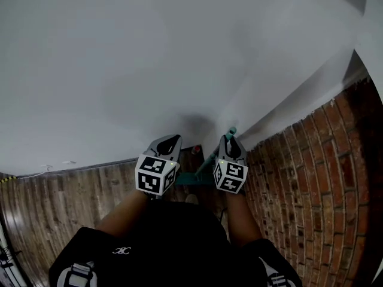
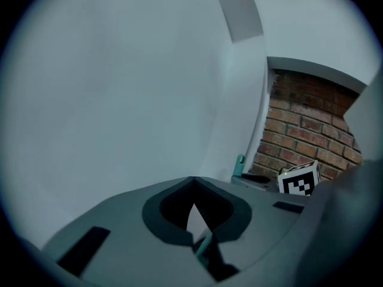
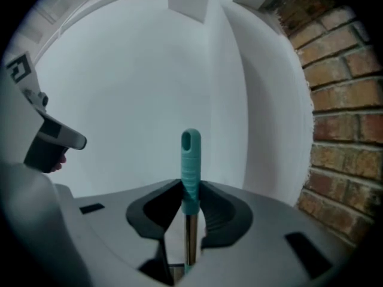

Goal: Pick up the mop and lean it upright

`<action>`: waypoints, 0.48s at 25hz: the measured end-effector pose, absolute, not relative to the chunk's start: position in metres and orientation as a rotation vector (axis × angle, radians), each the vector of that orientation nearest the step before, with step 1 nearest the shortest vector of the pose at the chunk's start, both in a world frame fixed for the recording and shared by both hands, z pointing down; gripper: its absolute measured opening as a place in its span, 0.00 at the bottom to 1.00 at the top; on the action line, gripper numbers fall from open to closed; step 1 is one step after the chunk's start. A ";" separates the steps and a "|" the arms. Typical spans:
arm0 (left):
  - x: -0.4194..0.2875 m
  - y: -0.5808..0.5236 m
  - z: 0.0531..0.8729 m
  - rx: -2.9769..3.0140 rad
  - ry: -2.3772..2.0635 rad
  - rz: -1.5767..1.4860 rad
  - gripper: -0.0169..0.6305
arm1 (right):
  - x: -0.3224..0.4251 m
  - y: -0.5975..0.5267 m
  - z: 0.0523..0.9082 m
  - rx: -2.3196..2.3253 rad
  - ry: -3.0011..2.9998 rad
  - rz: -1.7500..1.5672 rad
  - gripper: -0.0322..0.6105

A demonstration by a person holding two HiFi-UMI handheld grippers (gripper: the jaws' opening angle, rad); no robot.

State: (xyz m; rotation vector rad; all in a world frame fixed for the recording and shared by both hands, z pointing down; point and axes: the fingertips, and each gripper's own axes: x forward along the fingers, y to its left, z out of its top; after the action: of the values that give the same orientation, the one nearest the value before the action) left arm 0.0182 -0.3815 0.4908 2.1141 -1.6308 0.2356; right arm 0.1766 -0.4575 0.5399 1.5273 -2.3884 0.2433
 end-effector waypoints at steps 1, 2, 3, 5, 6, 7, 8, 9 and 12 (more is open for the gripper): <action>0.026 -0.385 0.491 2.136 -1.605 0.237 0.02 | 0.180 -0.452 0.539 1.533 -2.395 0.247 0.22; 0.033 -0.388 0.491 2.157 -1.580 0.241 0.02 | 0.184 -0.447 0.538 1.538 -2.405 0.253 0.22; 0.040 -0.390 0.492 2.175 -1.557 0.246 0.02 | 0.187 -0.441 0.538 1.542 -2.415 0.260 0.22; 0.053 -0.393 0.494 2.202 -1.515 0.261 0.02 | 0.193 -0.430 0.537 1.546 -2.429 0.270 0.22; 0.059 -0.394 0.495 2.212 -1.497 0.269 0.02 | 0.196 -0.425 0.537 1.548 -2.433 0.275 0.22; 0.064 -0.395 0.495 2.223 -1.480 0.276 0.02 | 0.198 -0.420 0.536 1.550 -2.436 0.279 0.22; 0.070 -0.396 0.495 2.234 -1.464 0.281 0.02 | 0.200 -0.416 0.536 1.555 -2.437 0.283 0.22; 0.074 -0.397 0.495 2.246 -1.449 0.284 0.02 | 0.203 -0.413 0.535 1.561 -2.437 0.288 0.22; 0.086 -0.397 0.493 2.281 -1.414 0.287 0.02 | 0.209 -0.404 0.535 1.577 -2.434 0.303 0.22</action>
State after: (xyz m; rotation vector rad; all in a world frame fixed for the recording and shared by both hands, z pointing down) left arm 0.0856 -0.3974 0.4930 2.2808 -1.4144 0.2868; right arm 0.2086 -0.4044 0.5346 1.5770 -2.4337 0.3033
